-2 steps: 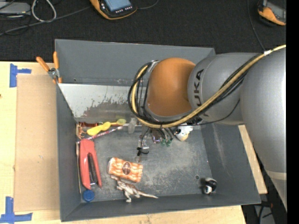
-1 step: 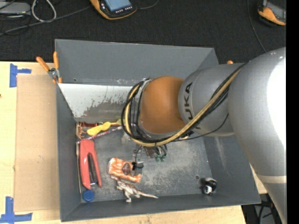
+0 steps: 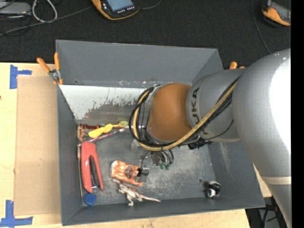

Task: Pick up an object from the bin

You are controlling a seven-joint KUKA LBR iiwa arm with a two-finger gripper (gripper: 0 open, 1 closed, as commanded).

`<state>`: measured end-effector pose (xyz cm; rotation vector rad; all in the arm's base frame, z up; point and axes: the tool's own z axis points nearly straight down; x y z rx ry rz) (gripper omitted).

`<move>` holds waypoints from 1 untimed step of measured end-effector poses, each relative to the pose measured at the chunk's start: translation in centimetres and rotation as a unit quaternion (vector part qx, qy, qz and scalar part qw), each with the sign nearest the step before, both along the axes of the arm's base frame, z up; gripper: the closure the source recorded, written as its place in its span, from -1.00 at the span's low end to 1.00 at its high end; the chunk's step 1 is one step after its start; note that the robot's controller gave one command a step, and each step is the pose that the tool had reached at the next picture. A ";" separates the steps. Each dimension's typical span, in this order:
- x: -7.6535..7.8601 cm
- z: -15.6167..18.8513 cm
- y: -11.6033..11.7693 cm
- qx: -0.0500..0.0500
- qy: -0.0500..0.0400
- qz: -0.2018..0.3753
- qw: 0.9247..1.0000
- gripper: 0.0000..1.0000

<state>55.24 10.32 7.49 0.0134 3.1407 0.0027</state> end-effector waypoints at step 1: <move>-3.8 -0.4 0.0 0.002 -0.002 0.029 1.000 1.00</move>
Offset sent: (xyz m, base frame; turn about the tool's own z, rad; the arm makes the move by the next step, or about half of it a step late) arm 0.0000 0.0000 0.0000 0.0000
